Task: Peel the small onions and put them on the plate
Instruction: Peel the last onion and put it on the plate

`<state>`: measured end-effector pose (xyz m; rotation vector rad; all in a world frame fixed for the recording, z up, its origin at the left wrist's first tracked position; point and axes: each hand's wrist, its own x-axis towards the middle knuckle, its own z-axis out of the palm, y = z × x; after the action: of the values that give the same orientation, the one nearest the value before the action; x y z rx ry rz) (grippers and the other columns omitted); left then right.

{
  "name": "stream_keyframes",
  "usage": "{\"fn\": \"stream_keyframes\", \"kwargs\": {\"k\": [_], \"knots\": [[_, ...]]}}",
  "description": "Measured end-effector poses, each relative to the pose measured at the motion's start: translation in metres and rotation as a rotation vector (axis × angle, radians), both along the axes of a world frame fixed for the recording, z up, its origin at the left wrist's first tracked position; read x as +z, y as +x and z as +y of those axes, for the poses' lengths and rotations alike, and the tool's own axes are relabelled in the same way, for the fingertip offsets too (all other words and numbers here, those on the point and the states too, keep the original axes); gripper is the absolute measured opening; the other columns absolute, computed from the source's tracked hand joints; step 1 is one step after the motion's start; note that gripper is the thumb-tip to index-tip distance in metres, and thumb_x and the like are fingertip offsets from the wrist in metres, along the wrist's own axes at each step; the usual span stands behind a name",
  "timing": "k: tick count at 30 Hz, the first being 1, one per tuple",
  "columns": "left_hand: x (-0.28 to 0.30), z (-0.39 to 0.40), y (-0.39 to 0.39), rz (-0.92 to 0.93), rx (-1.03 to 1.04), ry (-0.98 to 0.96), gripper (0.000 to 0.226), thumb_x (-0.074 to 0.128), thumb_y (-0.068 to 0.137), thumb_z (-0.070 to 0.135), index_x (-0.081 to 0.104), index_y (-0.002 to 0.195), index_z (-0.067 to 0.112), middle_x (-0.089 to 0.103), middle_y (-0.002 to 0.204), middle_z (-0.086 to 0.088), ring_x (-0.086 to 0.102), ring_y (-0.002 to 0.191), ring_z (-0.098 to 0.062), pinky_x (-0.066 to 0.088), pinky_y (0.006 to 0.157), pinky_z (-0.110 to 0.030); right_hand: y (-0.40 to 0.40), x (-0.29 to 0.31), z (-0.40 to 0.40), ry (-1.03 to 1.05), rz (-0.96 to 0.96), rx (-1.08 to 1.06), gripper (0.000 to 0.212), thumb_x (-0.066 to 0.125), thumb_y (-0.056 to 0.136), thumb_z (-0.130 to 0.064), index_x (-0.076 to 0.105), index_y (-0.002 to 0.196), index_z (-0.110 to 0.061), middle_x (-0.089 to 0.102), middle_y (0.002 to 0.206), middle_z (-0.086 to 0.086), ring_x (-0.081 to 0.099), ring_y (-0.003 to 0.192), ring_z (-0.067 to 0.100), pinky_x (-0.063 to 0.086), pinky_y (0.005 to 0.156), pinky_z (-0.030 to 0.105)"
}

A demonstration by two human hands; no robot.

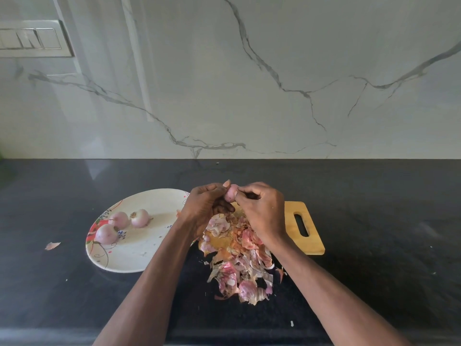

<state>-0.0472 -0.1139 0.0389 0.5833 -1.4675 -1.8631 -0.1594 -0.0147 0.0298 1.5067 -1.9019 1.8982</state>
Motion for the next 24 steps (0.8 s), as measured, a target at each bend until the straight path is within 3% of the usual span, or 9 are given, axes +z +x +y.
{"fn": "stream_keyframes", "kwargs": {"k": [4, 7, 9, 12, 18, 22, 24], "knots": [[-0.001, 0.003, -0.001, -0.017, 0.015, -0.06, 0.025, 0.066, 0.095, 0.019, 0.075, 0.084, -0.002, 0.068, 0.071, -0.014, 0.063, 0.053, -0.021, 0.054, 0.051, -0.025, 0.0, 0.003, 0.002, 0.02, -0.1, 0.023, 0.008, 0.083, 0.083, -0.022, 0.08, 0.075, -0.021, 0.07, 0.073, -0.006, 0.064, 0.07, 0.007, 0.047, 0.06, 0.017], [-0.002, 0.004, -0.002, -0.021, 0.02, -0.071, 0.025, 0.064, 0.096, 0.017, 0.075, 0.084, -0.002, 0.069, 0.071, -0.013, 0.063, 0.052, -0.021, 0.053, 0.05, -0.025, 0.001, 0.005, 0.003, 0.046, -0.195, 0.039, 0.015, 0.087, 0.076, -0.02, 0.077, 0.066, -0.025, 0.071, 0.07, -0.003, 0.066, 0.069, 0.011, 0.051, 0.063, 0.026], [-0.001, 0.005, -0.002, -0.022, 0.011, -0.069, 0.025, 0.063, 0.097, 0.016, 0.074, 0.086, -0.004, 0.069, 0.07, -0.013, 0.063, 0.052, -0.021, 0.053, 0.049, -0.025, 0.002, 0.007, 0.004, 0.059, -0.249, 0.04, 0.021, 0.088, 0.074, -0.018, 0.073, 0.061, -0.027, 0.072, 0.067, -0.002, 0.067, 0.068, 0.012, 0.052, 0.064, 0.025], [0.0, 0.005, -0.001, -0.005, 0.005, -0.042, 0.024, 0.065, 0.094, 0.017, 0.074, 0.085, -0.004, 0.069, 0.071, -0.015, 0.063, 0.052, -0.022, 0.053, 0.049, -0.025, 0.001, 0.012, 0.006, 0.076, -0.315, 0.071, 0.017, 0.085, 0.074, -0.015, 0.074, 0.063, -0.02, 0.072, 0.066, -0.001, 0.068, 0.066, 0.012, 0.05, 0.061, 0.018], [-0.002, 0.004, -0.002, -0.011, -0.002, -0.042, 0.024, 0.064, 0.095, 0.014, 0.073, 0.084, -0.006, 0.07, 0.072, -0.017, 0.063, 0.051, -0.022, 0.053, 0.047, -0.026, 0.0, 0.015, 0.007, 0.124, -0.399, 0.109, 0.015, 0.087, 0.064, -0.019, 0.075, 0.062, -0.012, 0.07, 0.063, 0.006, 0.065, 0.064, 0.013, 0.051, 0.064, 0.03], [-0.004, 0.001, -0.002, -0.017, -0.007, -0.031, 0.026, 0.063, 0.096, 0.015, 0.073, 0.088, -0.008, 0.07, 0.078, -0.021, 0.062, 0.053, -0.023, 0.054, 0.05, -0.028, -0.001, 0.013, 0.007, 0.117, -0.435, 0.099, 0.03, 0.08, 0.056, -0.035, 0.074, 0.066, -0.007, 0.071, 0.064, 0.007, 0.065, 0.064, 0.015, 0.053, 0.066, 0.036], [-0.004, 0.001, -0.002, -0.018, -0.014, -0.003, 0.025, 0.062, 0.097, 0.013, 0.072, 0.088, -0.008, 0.07, 0.075, -0.02, 0.062, 0.051, -0.022, 0.053, 0.047, -0.027, -0.001, 0.012, 0.006, 0.134, -0.461, 0.096, 0.024, 0.082, 0.063, -0.025, 0.073, 0.067, -0.004, 0.07, 0.063, 0.007, 0.063, 0.062, 0.012, 0.051, 0.065, 0.034]]}}
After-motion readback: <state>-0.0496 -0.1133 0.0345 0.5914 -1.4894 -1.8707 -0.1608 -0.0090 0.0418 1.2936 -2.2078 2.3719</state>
